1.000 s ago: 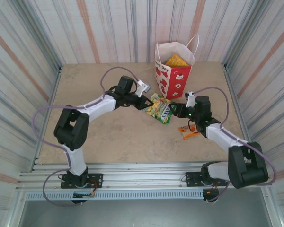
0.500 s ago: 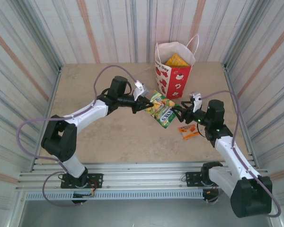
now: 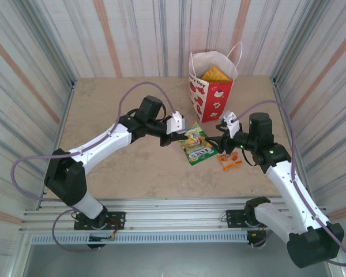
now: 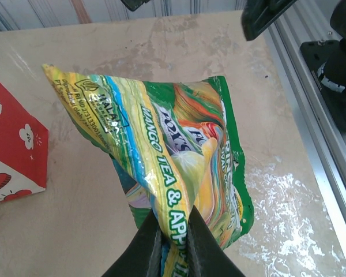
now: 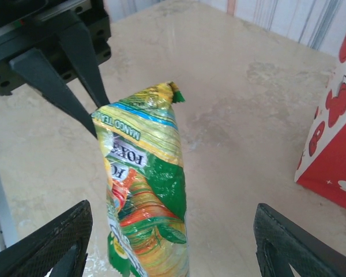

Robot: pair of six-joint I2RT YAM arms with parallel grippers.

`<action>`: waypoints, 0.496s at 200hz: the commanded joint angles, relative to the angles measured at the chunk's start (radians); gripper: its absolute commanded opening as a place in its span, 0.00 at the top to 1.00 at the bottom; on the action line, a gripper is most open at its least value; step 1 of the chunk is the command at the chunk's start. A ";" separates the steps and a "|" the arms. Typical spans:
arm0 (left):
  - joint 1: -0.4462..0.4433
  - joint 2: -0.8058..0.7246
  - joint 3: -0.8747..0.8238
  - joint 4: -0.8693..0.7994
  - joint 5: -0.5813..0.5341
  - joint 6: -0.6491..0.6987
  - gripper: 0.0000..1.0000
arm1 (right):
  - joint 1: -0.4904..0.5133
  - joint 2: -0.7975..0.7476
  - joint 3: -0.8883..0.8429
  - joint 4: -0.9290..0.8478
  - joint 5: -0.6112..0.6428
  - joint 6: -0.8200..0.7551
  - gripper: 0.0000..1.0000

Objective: Place the snacks into the paper bag

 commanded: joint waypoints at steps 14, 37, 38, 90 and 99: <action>-0.009 -0.043 0.034 0.017 0.009 0.011 1.00 | 0.014 0.003 0.034 -0.054 0.017 -0.064 0.24; 0.040 -0.042 -0.001 0.125 0.130 -0.112 1.00 | -0.027 -0.063 -0.040 0.070 -0.013 0.007 0.21; 0.044 -0.042 -0.003 0.130 0.138 -0.118 1.00 | -0.031 -0.066 -0.044 0.077 -0.014 0.013 0.21; 0.117 -0.075 -0.119 0.492 0.342 -0.406 1.00 | -0.210 -0.201 -0.216 0.412 -0.220 0.316 0.18; 0.127 -0.076 -0.138 0.585 0.358 -0.482 1.00 | -0.221 -0.201 -0.241 0.471 -0.245 0.365 0.18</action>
